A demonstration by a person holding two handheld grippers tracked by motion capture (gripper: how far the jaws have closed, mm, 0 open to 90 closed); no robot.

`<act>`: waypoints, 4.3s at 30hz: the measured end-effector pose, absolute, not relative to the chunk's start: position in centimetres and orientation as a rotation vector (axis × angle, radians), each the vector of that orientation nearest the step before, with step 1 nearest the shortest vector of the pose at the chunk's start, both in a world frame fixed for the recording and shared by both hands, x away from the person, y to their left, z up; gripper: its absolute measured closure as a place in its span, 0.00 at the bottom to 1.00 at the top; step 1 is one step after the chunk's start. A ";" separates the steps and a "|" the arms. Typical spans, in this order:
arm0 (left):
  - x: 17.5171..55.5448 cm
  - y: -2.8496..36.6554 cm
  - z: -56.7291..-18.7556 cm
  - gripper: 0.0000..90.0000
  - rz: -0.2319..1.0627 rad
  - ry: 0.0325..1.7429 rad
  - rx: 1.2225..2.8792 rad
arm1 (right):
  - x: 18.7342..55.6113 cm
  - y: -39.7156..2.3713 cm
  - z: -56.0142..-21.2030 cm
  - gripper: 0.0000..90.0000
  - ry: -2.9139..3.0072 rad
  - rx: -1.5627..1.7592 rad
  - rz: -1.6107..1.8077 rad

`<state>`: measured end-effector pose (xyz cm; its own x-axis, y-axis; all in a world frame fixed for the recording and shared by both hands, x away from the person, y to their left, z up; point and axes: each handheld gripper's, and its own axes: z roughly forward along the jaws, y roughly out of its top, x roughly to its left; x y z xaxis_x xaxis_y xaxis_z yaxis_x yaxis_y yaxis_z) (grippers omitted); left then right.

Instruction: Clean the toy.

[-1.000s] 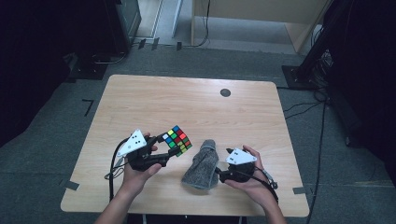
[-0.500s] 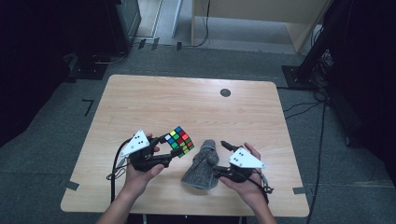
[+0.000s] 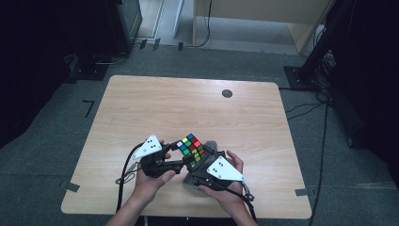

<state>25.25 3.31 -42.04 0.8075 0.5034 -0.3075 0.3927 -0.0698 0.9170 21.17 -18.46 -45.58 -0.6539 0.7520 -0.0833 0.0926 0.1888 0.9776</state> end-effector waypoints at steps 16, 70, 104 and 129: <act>25.5 3.6 -42.1 0.38 0.061 0.694 1.661 | 20.7 -18.1 -45.3 0.39 1.860 0.755 1.462; 23.4 2.1 -44.5 0.19 0.747 0.236 1.933 | 22.0 -21.1 -41.6 0.39 2.205 1.142 1.593; 25.1 4.1 -44.3 0.39 0.658 0.460 1.895 | 23.8 -24.0 -44.8 0.27 2.095 1.169 1.437; 25.5 4.7 -44.0 0.38 0.524 0.501 1.870 | 24.4 -22.0 -51.6 0.52 2.392 0.955 1.043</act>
<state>25.51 4.71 -43.96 0.8146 0.5675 0.1198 0.0939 -0.3328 0.9383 24.37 -21.99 -51.61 -0.7064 0.7056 -0.0561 0.4388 0.4987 0.7475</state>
